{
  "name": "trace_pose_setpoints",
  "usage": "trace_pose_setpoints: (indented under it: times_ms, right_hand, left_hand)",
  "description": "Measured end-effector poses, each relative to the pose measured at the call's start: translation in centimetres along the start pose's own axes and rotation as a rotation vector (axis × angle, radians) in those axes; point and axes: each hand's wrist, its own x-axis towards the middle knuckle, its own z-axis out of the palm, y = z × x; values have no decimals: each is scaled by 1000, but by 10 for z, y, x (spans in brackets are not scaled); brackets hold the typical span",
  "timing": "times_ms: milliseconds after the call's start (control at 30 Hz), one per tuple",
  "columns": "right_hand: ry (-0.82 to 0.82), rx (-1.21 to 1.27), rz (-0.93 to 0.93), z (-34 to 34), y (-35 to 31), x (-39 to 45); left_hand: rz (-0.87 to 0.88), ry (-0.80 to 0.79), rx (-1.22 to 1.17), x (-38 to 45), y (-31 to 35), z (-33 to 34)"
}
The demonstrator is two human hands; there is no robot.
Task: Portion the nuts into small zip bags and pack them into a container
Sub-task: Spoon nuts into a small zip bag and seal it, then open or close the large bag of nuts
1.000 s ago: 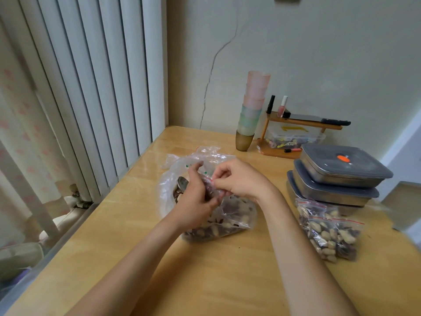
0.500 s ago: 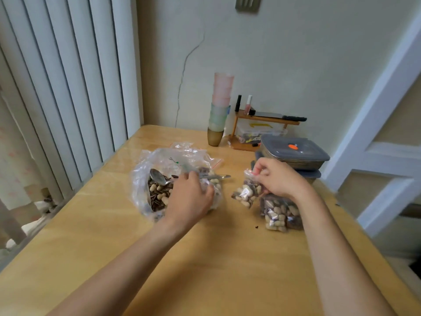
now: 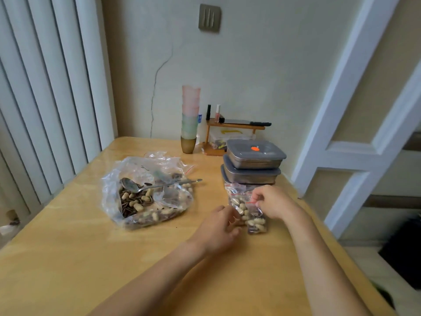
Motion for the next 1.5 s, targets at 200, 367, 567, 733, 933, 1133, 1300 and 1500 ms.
trace_pose_setpoints:
  times_ms: [200, 367, 567, 733, 933, 1133, 1300, 1500]
  right_hand:
    - [119, 70, -11, 11, -1, -11]
    - [219, 108, -103, 4, -28, -2]
    - [191, 200, -267, 19, -110, 34]
    - [70, 229, -306, 57, -173, 74]
    - [48, 270, -331, 96, -230, 116]
    - [-55, 153, -301, 119, -237, 143]
    - [-81, 113, -328, 128, -228, 152]
    - [-83, 119, -324, 127, -226, 153]
  left_hand:
    - [-68, 51, -38, 8, 1, 19]
    - [-75, 239, 50, 10, -18, -20]
    - [-134, 549, 382, 16, -79, -111]
    - [-382, 490, 611, 7, -151, -171]
    - [-546, 443, 612, 1, -202, -197]
    - [-422, 522, 870, 25, -240, -204]
    - [-552, 287, 692, 51, -267, -198]
    - [-535, 383, 562, 55, -275, -193]
